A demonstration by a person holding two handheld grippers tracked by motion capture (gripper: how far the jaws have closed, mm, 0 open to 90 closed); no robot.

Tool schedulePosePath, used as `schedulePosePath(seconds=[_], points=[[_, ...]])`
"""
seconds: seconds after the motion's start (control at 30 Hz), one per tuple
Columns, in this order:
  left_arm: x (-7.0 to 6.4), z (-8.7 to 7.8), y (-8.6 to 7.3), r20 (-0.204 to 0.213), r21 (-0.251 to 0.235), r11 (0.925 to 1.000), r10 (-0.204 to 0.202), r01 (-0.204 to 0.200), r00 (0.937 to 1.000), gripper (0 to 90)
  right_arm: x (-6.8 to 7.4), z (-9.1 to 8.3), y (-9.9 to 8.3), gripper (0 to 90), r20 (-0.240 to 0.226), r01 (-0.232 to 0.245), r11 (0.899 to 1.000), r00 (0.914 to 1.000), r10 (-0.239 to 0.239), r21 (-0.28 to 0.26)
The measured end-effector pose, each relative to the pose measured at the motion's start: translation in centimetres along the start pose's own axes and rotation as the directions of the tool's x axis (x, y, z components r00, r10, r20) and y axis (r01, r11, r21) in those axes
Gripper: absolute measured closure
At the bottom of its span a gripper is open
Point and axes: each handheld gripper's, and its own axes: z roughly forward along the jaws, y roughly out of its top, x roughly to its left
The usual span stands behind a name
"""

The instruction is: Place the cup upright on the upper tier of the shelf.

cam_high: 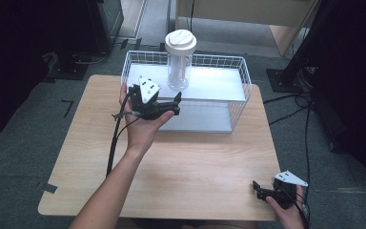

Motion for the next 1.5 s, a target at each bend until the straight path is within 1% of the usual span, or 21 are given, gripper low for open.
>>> schedulePosePath(seconds=[0.07, 0.1, 0.17, 0.23, 0.37, 0.6, 0.63, 0.7, 0.73, 0.83, 0.87, 0.9, 0.97, 1.1, 1.13, 1.17, 1.27, 1.3, 1.33, 1.4, 1.5], points=[[-0.2, -0.5, -0.4, 0.003, 0.004, 0.9999, 0.009, -0.009, 1.0, 0.0, 0.0, 0.0, 0.0, 5.8, 0.0, 0.001, 1.0, 1.0, -0.001, 0.0], [-0.2, -0.5, -0.4, 0.003, 0.004, 0.9999, 0.009, -0.009, 1.0, 0.0, 0.0, 0.0, 0.0, 5.8, 0.0, 0.001, 1.0, 1.0, -0.001, 0.0], [-0.4, -0.9, -0.9, 0.009, 0.005, 0.9999, 0.01, -0.01, 0.9999, 0.0, 0.0, 0.0, 0.0, 5.8, 0.001, 0.001, 1.0, 1.0, -0.001, 0.001], [-0.6, -1.4, -1.4, 0.01, 0.008, 0.9996, 0.026, -0.026, 0.9996, 0.0, 0.0, 0.0, 0.0, 5.8, 0.001, 0.002, 1.0, 1.0, -0.002, 0.001], [-0.8, -2.4, -2.2, 0.024, 0.005, 0.9998, 0.021, -0.021, 0.9995, 0.0, 0.0, 0.0, 0.0, 5.8, 0.001, 0.002, 1.0, 1.0, -0.002, 0.001], [-1.0, -4.0, -3.5, 0.032, 0.004, 0.9995, 0.031, -0.031, 0.999, 0.0, 0.0, 0.0, 0.0, 5.8, 0.002, 0.002, 1.0, 1.0, -0.002, 0.002], [-1.1, -4.4, -3.9, 0.029, 0.007, 0.9991, 0.04, -0.041, 0.9988, 0.0, 0.0, 0.0, 0.0, 5.8, 0.002, 0.003, 1.0, 1.0, -0.003, 0.002], [-1.0, -4.5, -4.1, 0.03, 0.008, 0.9992, 0.038, -0.038, 0.9989, 0.0, 0.0, 0.0, 0.0, 5.8, 0.002, 0.002, 1.0, 1.0, -0.002, 0.0], [-1.0, -4.7, -4.3, 0.035, 0.009, 0.9994, 0.032, -0.032, 0.9989, 0.0, 0.0, 0.0, 0.0, 5.8, 0.002, 0.003, 1.0, 1.0, -0.003, -0.001], [-0.8, -5.4, -5.1, 0.032, 0.01, 0.9995, 0.029, -0.029, 0.9991, 0.0, 0.0, 0.0, 0.0, 5.8, 0.001, 0.006, 1.0, 1.0, -0.006, -0.001], [-0.8, -5.4, -5.1, 0.032, 0.01, 0.9995, 0.029, -0.029, 0.9991, 0.0, 0.0, 0.0, 0.0, 5.8, 0.001, 0.006, 1.0, 1.0, -0.006, -0.001], [-0.6, -5.8, -5.6, 0.03, 0.013, 0.9996, 0.025, -0.026, 0.9992, 0.0, 0.0, 0.0, 0.0, 5.8, 0.002, 0.003, 1.0, 1.0, -0.003, -0.001], [-0.6, -5.9, -5.8, 0.027, 0.011, 0.9996, 0.027, -0.028, 0.9993, 0.0, 0.0, 0.0, 0.0, 5.8, 0.002, 0.003, 1.0, 1.0, -0.003, -0.001], [-0.2, -6.5, -7.1, 0.017, 0.026, 0.9993, 0.028, -0.028, 0.9995, 0.0, 0.0, 0.0, 0.0, 5.8, 0.002, 0.005, 1.0, 1.0, -0.005, -0.001], [0.1, -6.8, -7.8, 0.013, 0.033, 0.9993, 0.019, -0.019, 0.9997, 0.0, 0.0, 0.1, 0.0, 5.8, 0.005, 0.003, 1.0, 1.0, -0.003, -0.002], [0.1, -6.8, -7.8, 0.013, 0.033, 0.9993, 0.019, -0.019, 0.9997, 0.0, 0.0, 0.1, 0.0, 5.8, 0.005, 0.003, 1.0, 1.0, -0.003, -0.002], [0.7, -7.3, -8.7, 0.006, 0.044, 0.999, 0.005, -0.005, 1.0, 0.0, 0.0, 0.0, 0.0, 5.8, 0.004, 0.003, 1.0, 1.0, -0.003, -0.001], [1.0, -7.7, -9.2, 0.005, 0.05, 0.9988, 0.0, 0.0, 1.0, 0.0, 0.0, 0.0, 0.0, 5.8, 0.004, 0.003, 1.0, 1.0, -0.003, -0.001], [1.0, -7.7, -9.2, 0.005, 0.05, 0.9988, 0.0, 0.0, 1.0, 0.0, 0.0, 0.0, 0.0, 5.8, 0.004, 0.003, 1.0, 1.0, -0.003, -0.001], [1.5, -8.2, -10.0, 0.005, 0.055, 0.9985, -0.005, 0.005, 1.0, 0.0, 0.0, 0.1, 0.0, 5.8, 0.005, 0.002, 1.0, 1.0, -0.002, -0.001], [1.8, -8.5, -10.5, -0.001, 0.058, 0.9982, -0.01, 0.01, 0.9999, 0.0, 0.0, 0.0, 0.0, 5.8, 0.005, 0.001, 1.0, 1.0, -0.001, -0.001]])
